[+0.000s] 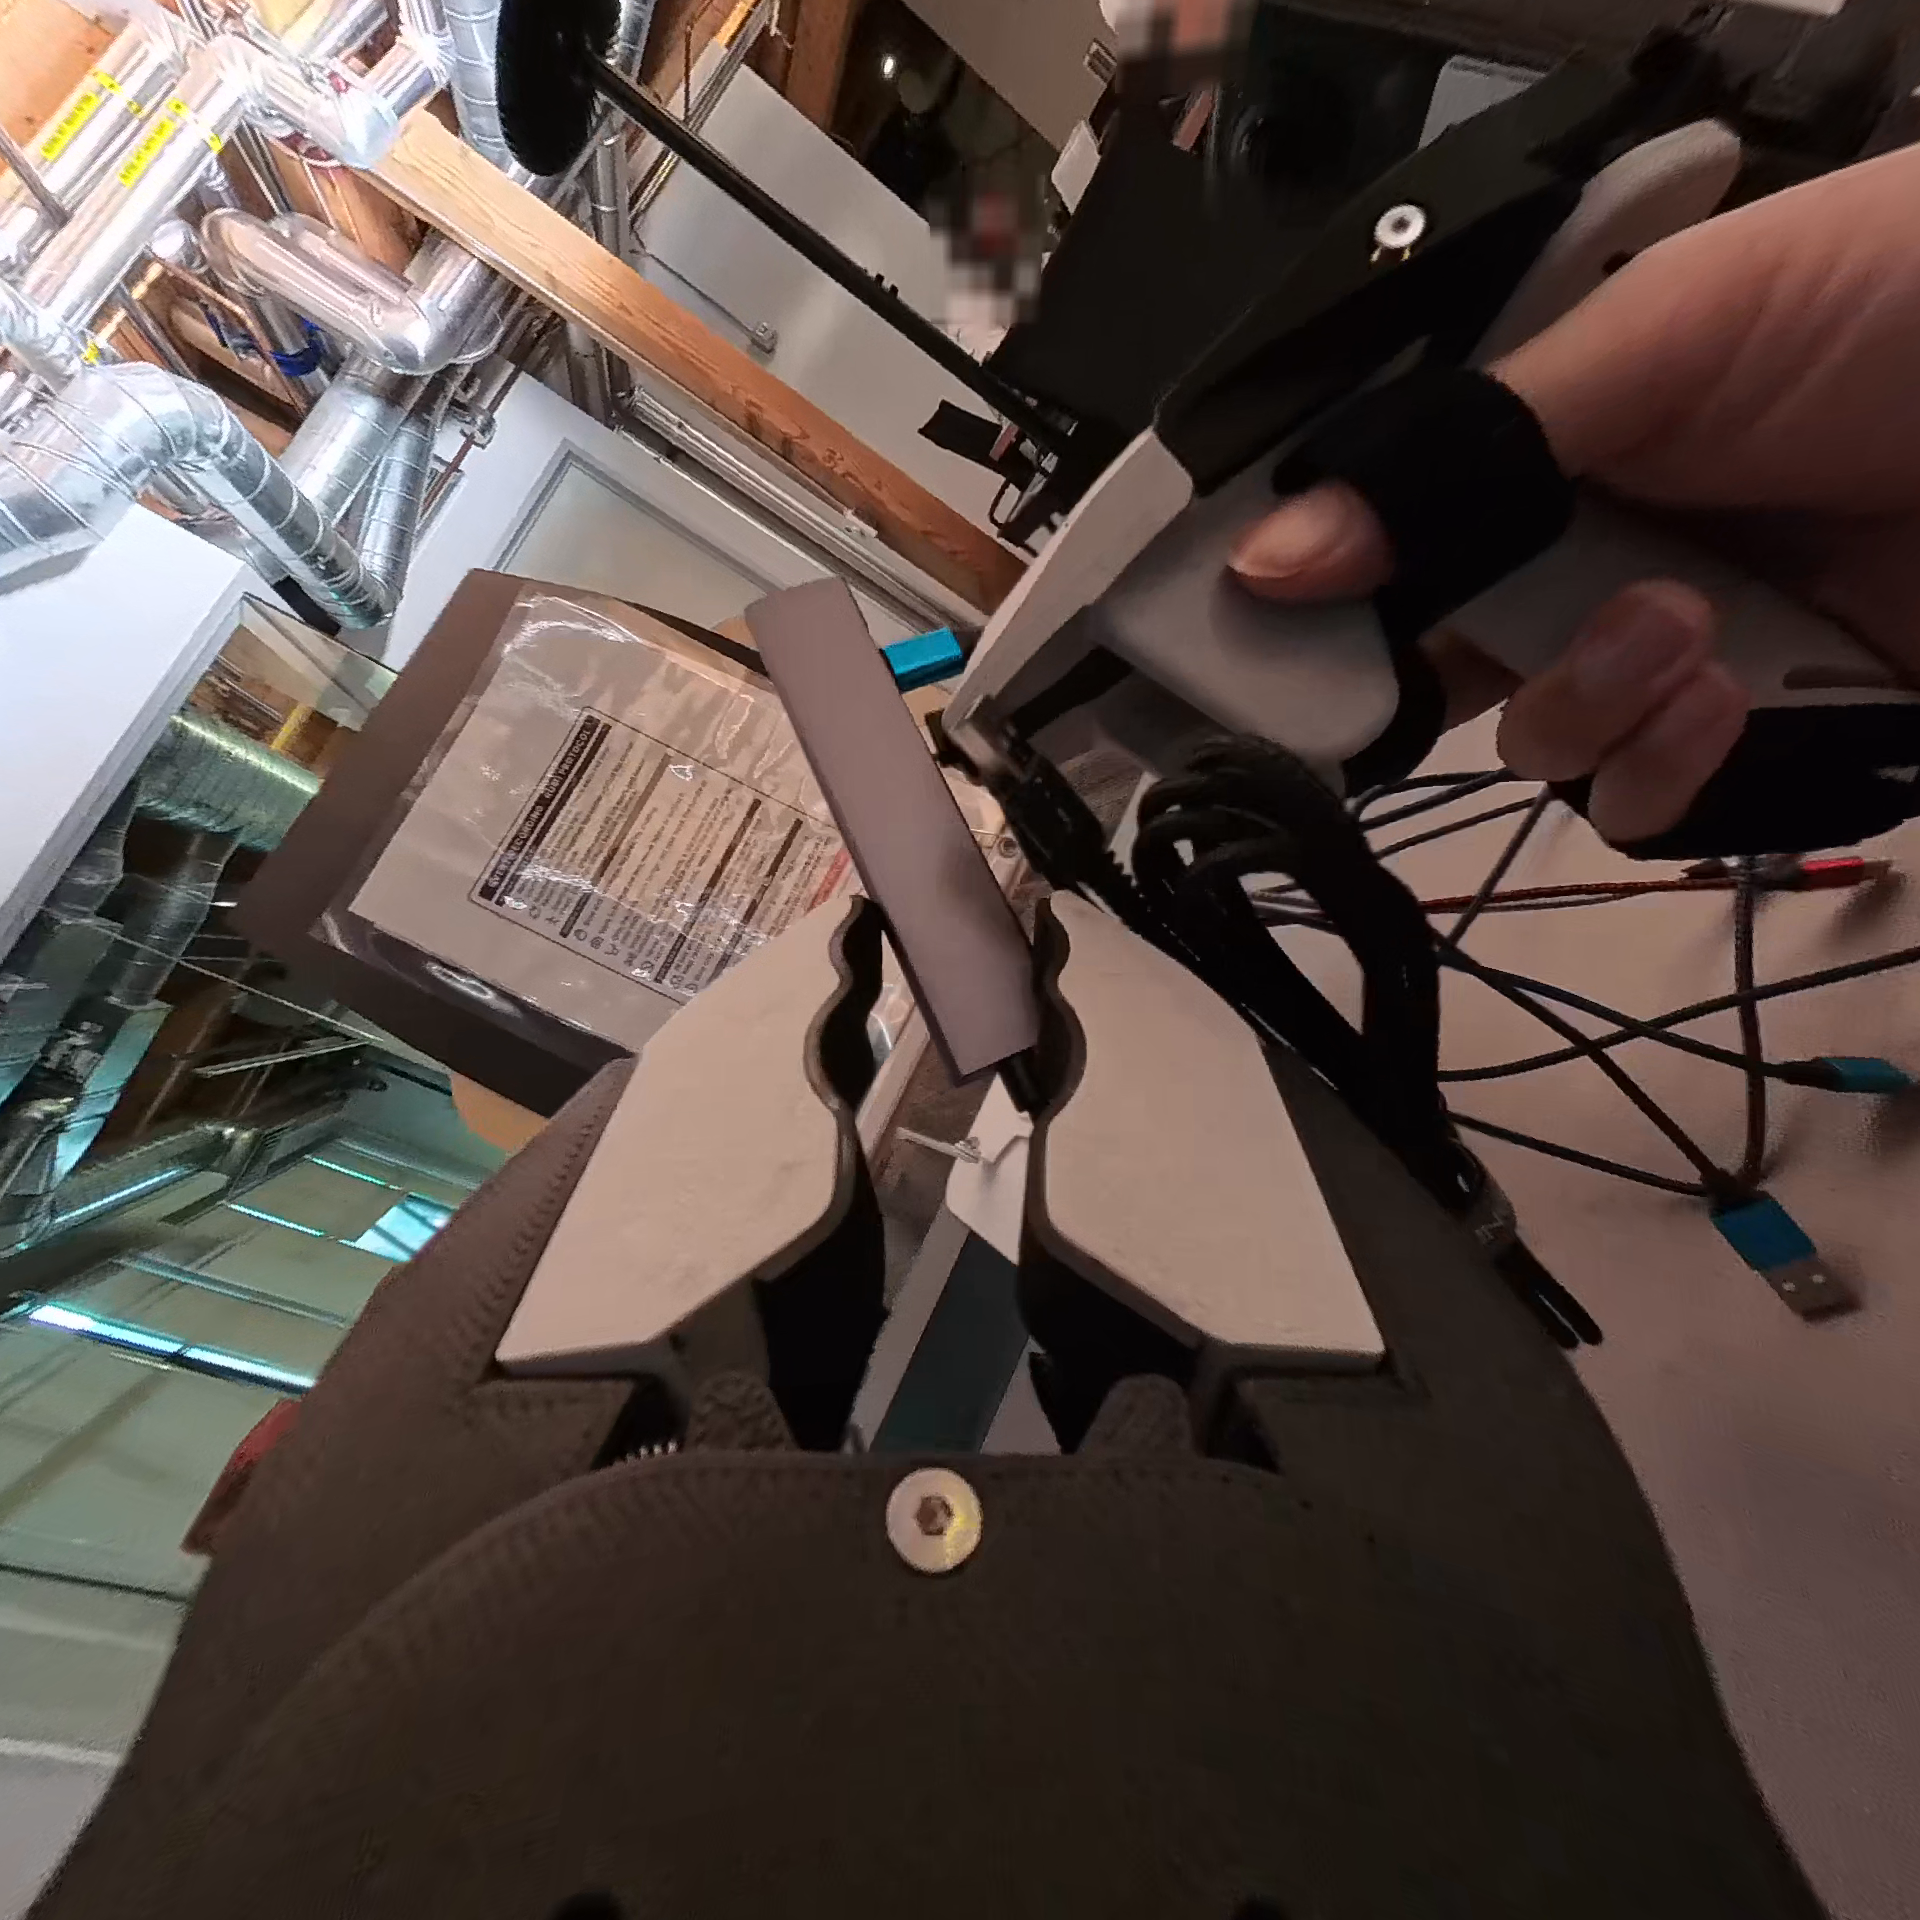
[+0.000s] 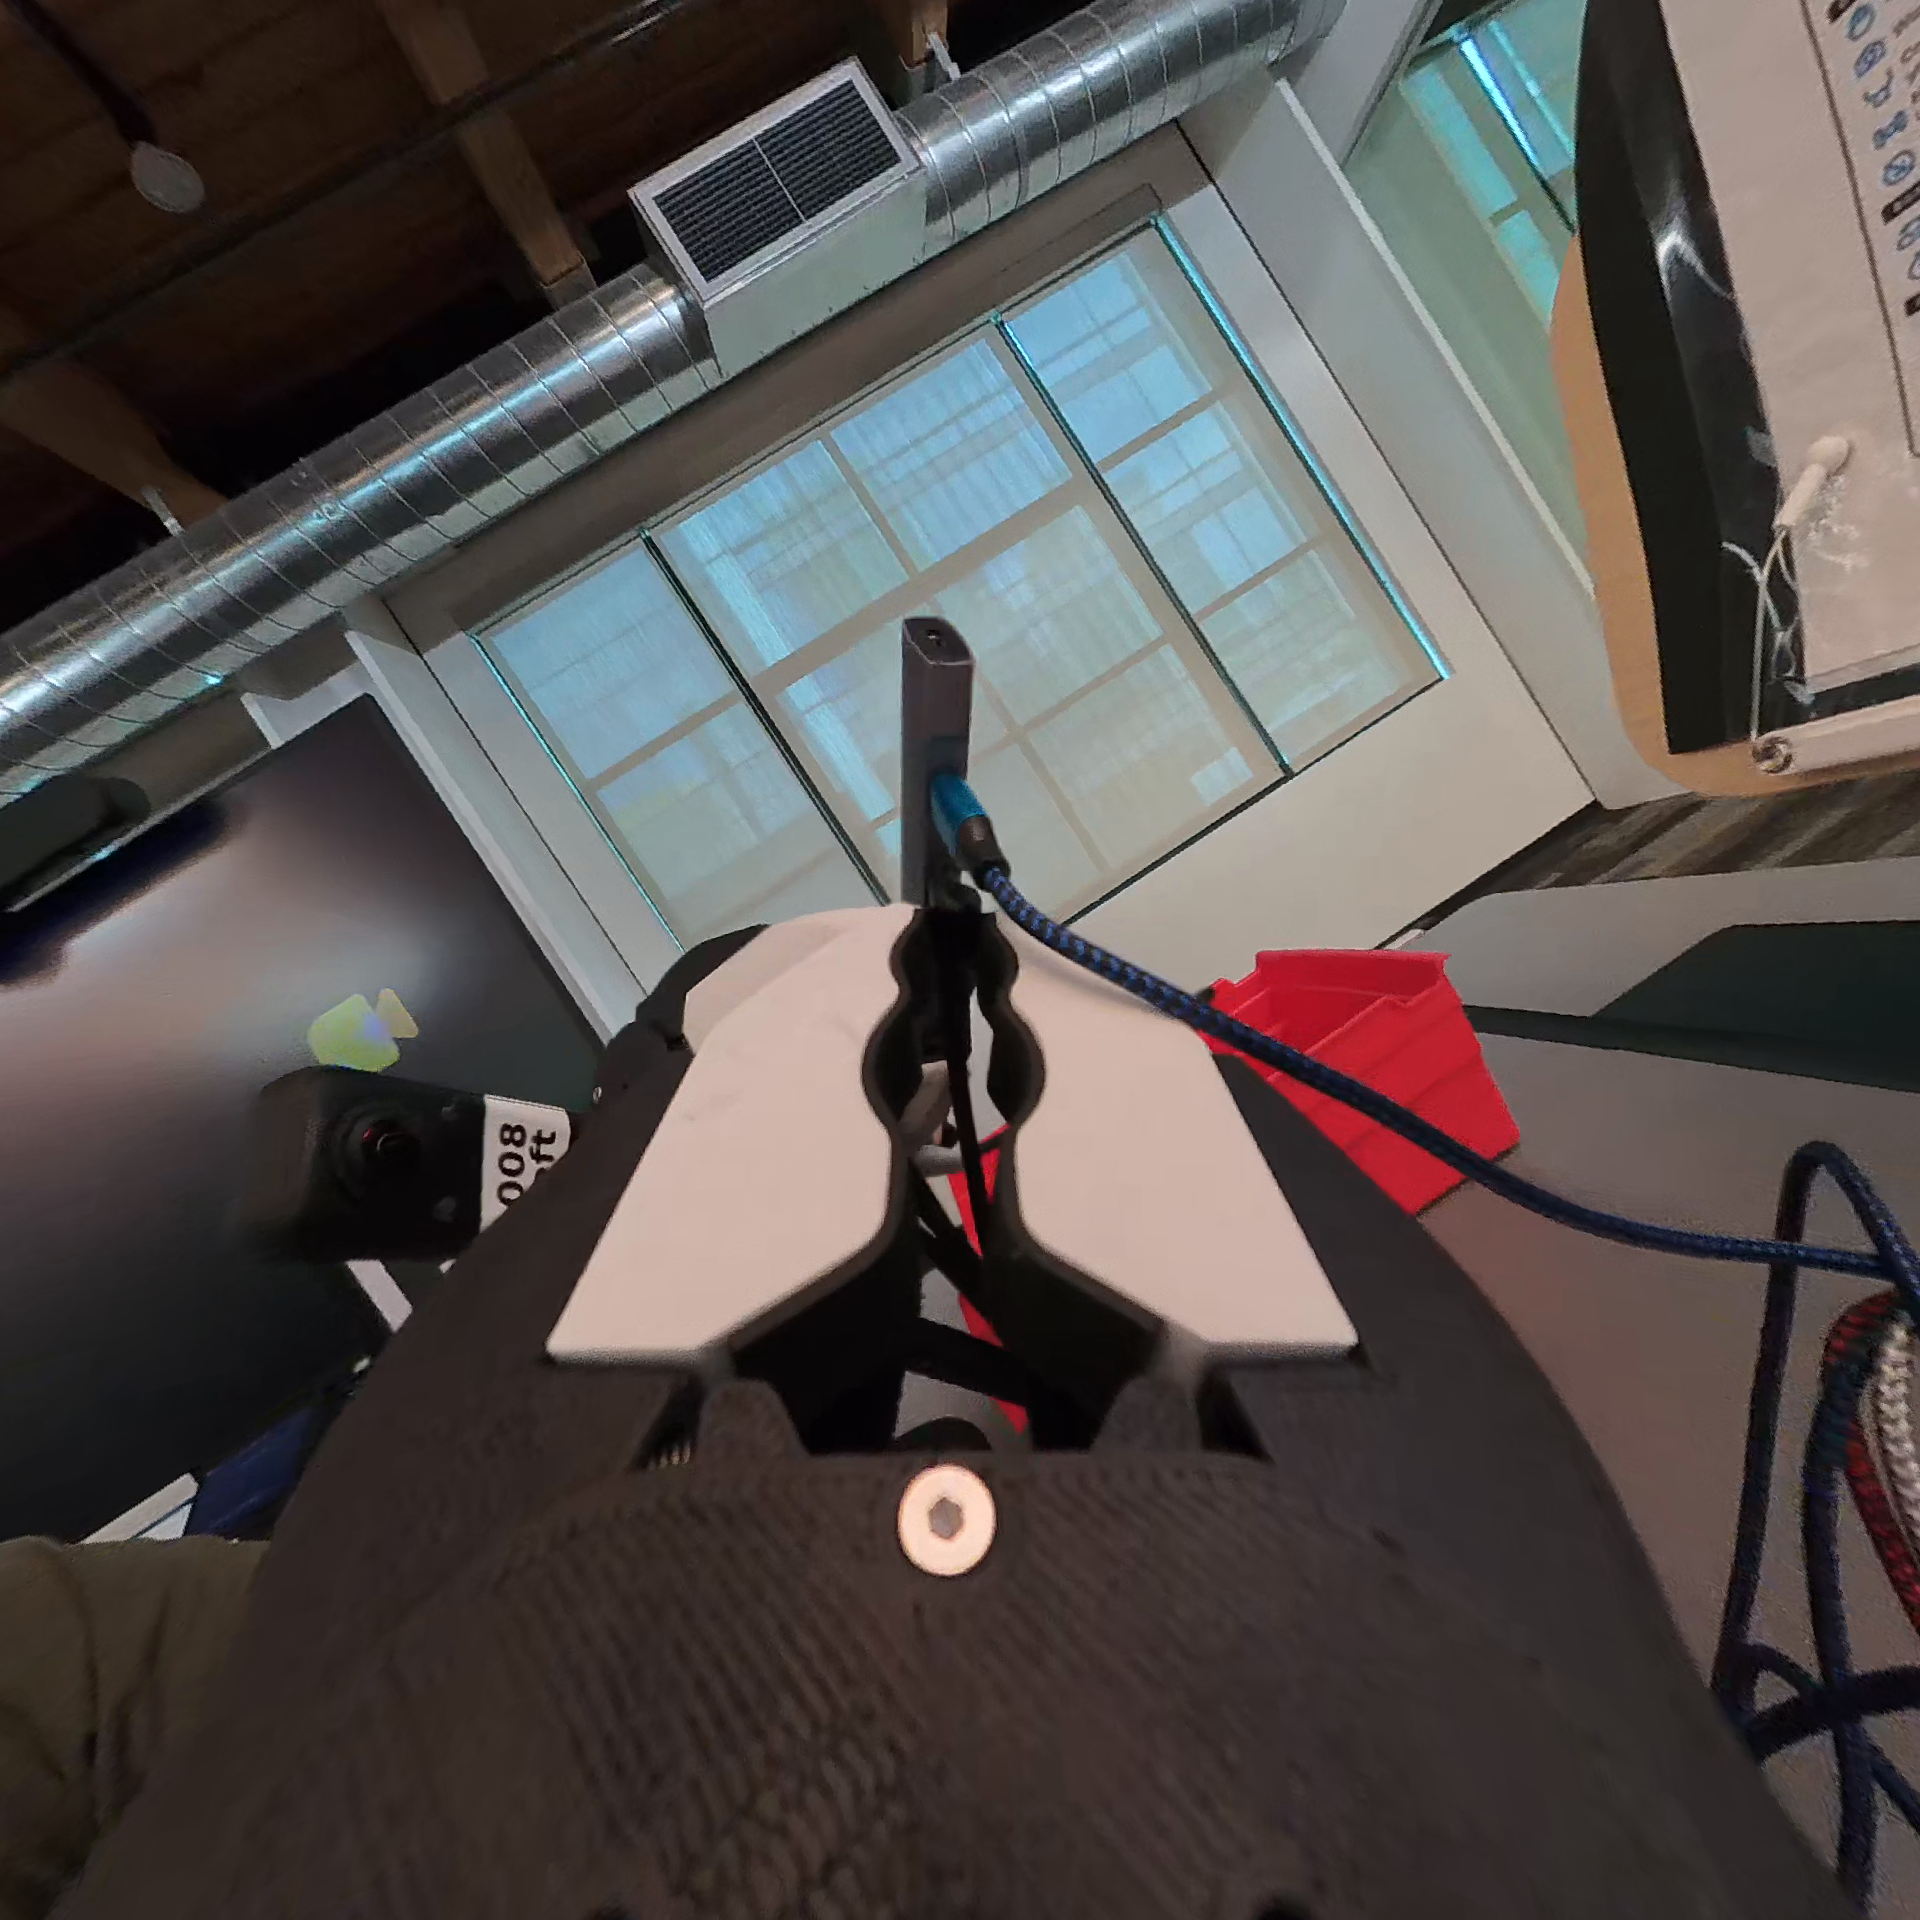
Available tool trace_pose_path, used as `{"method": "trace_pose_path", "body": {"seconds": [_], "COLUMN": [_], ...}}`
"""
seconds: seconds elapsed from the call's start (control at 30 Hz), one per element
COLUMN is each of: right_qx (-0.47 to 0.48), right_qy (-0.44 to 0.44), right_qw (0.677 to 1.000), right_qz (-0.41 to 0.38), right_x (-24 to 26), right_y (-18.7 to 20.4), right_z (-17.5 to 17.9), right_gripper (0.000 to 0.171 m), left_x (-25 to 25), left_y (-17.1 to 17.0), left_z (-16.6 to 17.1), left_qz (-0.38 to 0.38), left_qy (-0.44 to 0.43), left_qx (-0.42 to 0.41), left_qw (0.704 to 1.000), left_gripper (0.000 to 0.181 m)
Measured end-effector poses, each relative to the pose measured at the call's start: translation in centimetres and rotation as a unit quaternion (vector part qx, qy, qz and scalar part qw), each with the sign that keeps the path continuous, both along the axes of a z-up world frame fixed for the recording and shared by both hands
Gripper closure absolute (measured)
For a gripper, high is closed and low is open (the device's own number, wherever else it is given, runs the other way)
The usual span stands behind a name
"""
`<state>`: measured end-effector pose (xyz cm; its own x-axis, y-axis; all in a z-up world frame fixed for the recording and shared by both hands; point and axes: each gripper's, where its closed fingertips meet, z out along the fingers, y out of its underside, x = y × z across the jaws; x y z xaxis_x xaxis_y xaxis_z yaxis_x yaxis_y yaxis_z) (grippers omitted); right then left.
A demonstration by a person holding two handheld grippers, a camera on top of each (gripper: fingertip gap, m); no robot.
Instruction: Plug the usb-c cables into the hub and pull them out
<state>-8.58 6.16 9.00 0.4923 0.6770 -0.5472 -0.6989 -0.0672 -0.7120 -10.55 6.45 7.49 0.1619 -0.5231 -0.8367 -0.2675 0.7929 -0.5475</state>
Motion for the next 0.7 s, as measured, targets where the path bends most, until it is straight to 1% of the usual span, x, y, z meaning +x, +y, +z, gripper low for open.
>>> {"method": "trace_pose_path", "body": {"seconds": [0.07, 0.1, 0.17, 0.3, 0.37, 0.4, 0.47, 0.5, 0.53, 0.57, 0.6, 0.63, 0.67, 0.7], "right_qx": [-0.001, 0.001, 0.013, 0.036, 0.041, 0.045, 0.045, 0.044, 0.045, 0.043, 0.041, 0.043, 0.043, 0.041], "right_qy": [-0.006, -0.011, -0.025, -0.012, -0.013, -0.014, -0.011, -0.011, -0.013, -0.019, -0.027, -0.036, -0.048, -0.065], "right_qw": [1.000, 1.000, 1.000, 0.999, 0.998, 0.998, 0.998, 0.997, 0.997, 0.996, 0.996, 0.996, 0.995, 0.994], "right_qz": [0.004, 0.006, 0.009, 0.034, 0.040, 0.043, 0.052, 0.060, 0.066, 0.069, 0.072, 0.075, 0.081, 0.082], "right_x": [-0.1, -0.1, -0.3, -0.9, -1.3, -1.5, -1.9, -2.1, -2.4, -2.7, -2.9, -3.2, -3.5, -3.7], "right_y": [0.0, 0.0, -0.1, -0.4, -0.5, -0.5, -0.5, -0.5, -0.5, -0.5, -0.4, -0.4, -0.5, -0.4], "right_z": [-0.1, -0.1, 0.1, 0.3, 0.2, 0.1, 0.0, -0.1, -0.3, -0.5, -0.6, -0.7, -0.9, -1.1], "right_gripper": [0.165, 0.163, 0.163, 0.163, 0.163, 0.163, 0.162, 0.163, 0.165, 0.163, 0.163, 0.163, 0.163, 0.162], "left_x": [-0.1, -0.1, -0.3, -1.2, -1.6, -1.8, -2.1, -2.2, -2.3, -2.3, -2.2, -2.2, -2.2, -2.1], "left_y": [0.0, 0.0, 0.1, -0.6, -0.3, -0.2, -0.2, -0.3, -0.6, -0.8, -1.1, -1.1, -1.0, -0.9], "left_z": [-0.1, -0.1, -0.1, 0.1, 0.7, 0.9, 1.3, 1.6, 1.8, 1.9, 1.8, 1.5, 1.0, 0.6], "left_qz": [-0.004, -0.006, -0.019, -0.064, -0.078, -0.089, -0.115, -0.135, -0.159, -0.179, -0.194, -0.201, -0.198, -0.196], "left_qy": [0.001, 0.000, 0.012, 0.039, 0.027, 0.022, 0.017, 0.013, 0.013, 0.017, 0.028, 0.040, 0.052, 0.061], "left_qx": [-0.002, -0.004, -0.034, -0.138, -0.209, -0.250, -0.338, -0.387, -0.439, -0.486, -0.522, -0.544, -0.556, -0.561], "left_qw": [1.000, 1.000, 0.999, 0.988, 0.974, 0.964, 0.934, 0.912, 0.884, 0.855, 0.830, 0.814, 0.806, 0.802], "left_gripper": [0.154, 0.154, 0.153, 0.154, 0.154, 0.154, 0.152, 0.153, 0.153, 0.153, 0.155, 0.166, 0.169, 0.168]}}
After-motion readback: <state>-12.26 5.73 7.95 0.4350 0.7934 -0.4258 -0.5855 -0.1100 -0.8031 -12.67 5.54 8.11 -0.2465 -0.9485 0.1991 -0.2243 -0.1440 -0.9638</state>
